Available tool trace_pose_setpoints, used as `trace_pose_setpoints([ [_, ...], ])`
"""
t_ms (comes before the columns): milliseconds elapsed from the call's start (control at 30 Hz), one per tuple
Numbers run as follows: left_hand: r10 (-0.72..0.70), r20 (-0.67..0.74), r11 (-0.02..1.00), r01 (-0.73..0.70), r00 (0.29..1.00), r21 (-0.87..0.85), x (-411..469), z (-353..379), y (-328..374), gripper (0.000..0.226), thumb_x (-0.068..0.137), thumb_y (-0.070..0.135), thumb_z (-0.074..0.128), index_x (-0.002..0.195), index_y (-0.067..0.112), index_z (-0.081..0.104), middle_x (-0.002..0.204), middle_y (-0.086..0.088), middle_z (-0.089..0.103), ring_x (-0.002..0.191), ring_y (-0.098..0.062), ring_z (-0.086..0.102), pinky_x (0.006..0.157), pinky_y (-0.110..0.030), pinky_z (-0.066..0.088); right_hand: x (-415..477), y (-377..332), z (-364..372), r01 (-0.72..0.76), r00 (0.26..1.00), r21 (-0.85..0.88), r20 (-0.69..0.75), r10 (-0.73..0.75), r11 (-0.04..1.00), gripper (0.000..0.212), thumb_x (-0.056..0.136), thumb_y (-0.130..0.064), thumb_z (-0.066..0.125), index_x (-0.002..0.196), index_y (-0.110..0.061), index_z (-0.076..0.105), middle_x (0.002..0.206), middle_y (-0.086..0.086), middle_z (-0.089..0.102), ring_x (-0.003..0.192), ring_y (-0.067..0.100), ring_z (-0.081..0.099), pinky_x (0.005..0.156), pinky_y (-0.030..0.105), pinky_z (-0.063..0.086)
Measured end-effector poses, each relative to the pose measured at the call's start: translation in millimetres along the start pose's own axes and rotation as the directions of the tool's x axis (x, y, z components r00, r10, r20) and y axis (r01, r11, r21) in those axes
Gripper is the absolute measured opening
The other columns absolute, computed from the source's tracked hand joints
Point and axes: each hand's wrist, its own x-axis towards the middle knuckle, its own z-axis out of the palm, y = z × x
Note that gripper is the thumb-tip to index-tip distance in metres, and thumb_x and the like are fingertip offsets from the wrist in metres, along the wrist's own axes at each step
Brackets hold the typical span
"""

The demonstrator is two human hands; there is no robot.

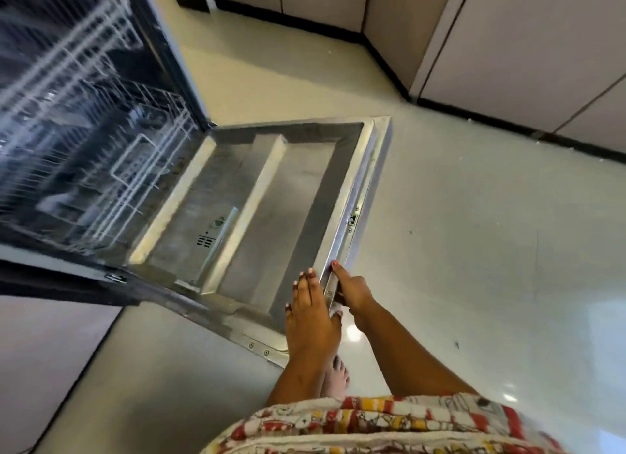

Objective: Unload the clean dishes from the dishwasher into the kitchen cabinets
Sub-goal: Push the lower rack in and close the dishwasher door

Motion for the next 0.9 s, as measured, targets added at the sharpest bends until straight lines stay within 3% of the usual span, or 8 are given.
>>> trace_pose_setpoints([
  [100,-0.005,-0.100,0.994,0.015,0.995,0.105,-22.2,-50.9,3.2,0.099,0.082,0.057,0.057,0.151,0.013,0.001,0.159,-0.007,0.010,0.147,-0.026,0.012,0.118,-0.044,0.021,-41.7,-37.0,18.2,0.086,0.996,-0.115,-0.017,-0.088,0.990,0.068,0.075,-0.069,0.057,0.110,-0.011,0.061,0.106,0.006,0.067,0.095,0.023,0.064,0.079,0.031,0.053],
  [200,0.108,-0.282,0.981,-0.056,0.953,0.184,-34.7,-100.0,-14.9,0.121,0.036,0.066,0.083,0.134,0.005,0.048,0.133,-0.014,0.057,0.121,-0.032,0.056,0.091,-0.051,0.050,-86.4,-78.8,40.0,0.194,0.978,-0.234,-0.036,-0.208,0.953,0.066,0.068,-0.069,0.065,0.105,-0.014,0.057,0.101,0.002,0.065,0.094,0.022,0.062,0.077,0.031,0.052],
  [267,0.132,-0.333,0.969,-0.051,0.933,0.240,-37.8,-125.3,-28.7,0.125,0.028,0.065,0.084,0.133,0.009,0.049,0.130,-0.010,0.059,0.119,-0.030,0.058,0.093,-0.052,0.047,-109.1,-101.0,54.3,0.289,0.951,-0.315,-0.010,-0.308,0.904,0.068,0.065,-0.071,0.067,0.101,-0.015,0.058,0.097,0.000,0.066,0.092,0.019,0.063,0.078,0.029,0.053],
  [400,0.140,-0.388,0.951,-0.013,0.911,0.310,-44.2,-194.7,-55.4,0.125,0.040,0.068,0.077,0.144,0.013,0.036,0.149,-0.003,0.038,0.137,-0.021,0.038,0.106,-0.055,0.032,-150.4,-146.3,88.4,0.476,0.878,-0.379,0.153,-0.454,0.793,0.055,0.070,-0.067,0.065,0.088,-0.015,0.066,0.088,0.001,0.070,0.083,0.017,0.066,0.081,0.031,0.056],
  [533,0.147,-0.463,0.929,0.039,0.874,0.368,-40.6,-255.3,-73.3,0.114,0.069,0.062,0.053,0.148,0.021,-0.017,0.155,0.009,-0.021,0.144,-0.011,-0.020,0.111,-0.056,-0.015,-179.5,-189.3,109.8,0.583,0.812,-0.454,0.310,-0.495,0.673,0.050,0.081,-0.051,0.066,0.081,-0.001,0.067,0.079,0.010,0.072,0.070,0.021,0.070,0.074,0.028,0.056],
  [700,0.233,-0.526,0.864,0.074,0.818,0.499,-31.0,-314.8,-104.0,0.109,0.055,0.070,0.043,0.147,0.013,0.030,0.154,-0.004,0.029,0.144,-0.020,0.022,0.111,-0.060,0.008,-186.5,-238.0,141.0,0.719,0.691,-0.558,0.511,-0.511,0.414,0.038,0.081,-0.043,0.069,0.101,-0.011,0.064,0.099,0.009,0.070,0.078,0.015,0.062,0.063,0.016,0.047],
  [800,0.245,-0.575,0.830,0.137,0.781,0.540,-21.7,-353.4,-123.1,0.108,0.059,0.076,0.044,0.147,0.014,0.031,0.154,-0.004,0.028,0.145,-0.019,0.020,0.112,-0.060,0.006,-186.7,-268.4,171.8,0.747,0.627,-0.635,0.575,-0.525,0.198,0.060,0.077,-0.057,0.066,0.119,-0.013,0.059,0.116,0.005,0.066,0.092,0.019,0.065,0.074,0.027,0.056],
  [900,0.221,-0.609,0.813,0.200,0.762,0.546,-19.1,-385.9,-136.6,0.108,0.062,0.081,0.043,0.146,0.013,0.033,0.154,-0.004,0.028,0.144,-0.020,0.019,0.113,-0.058,0.005,-193.2,-303.0,199.2,0.654,0.572,-0.750,0.576,-0.584,-0.099,0.071,0.067,-0.076,0.059,0.104,-0.015,0.065,0.107,0.003,0.068,0.093,0.023,0.066,0.077,0.038,0.058],
])
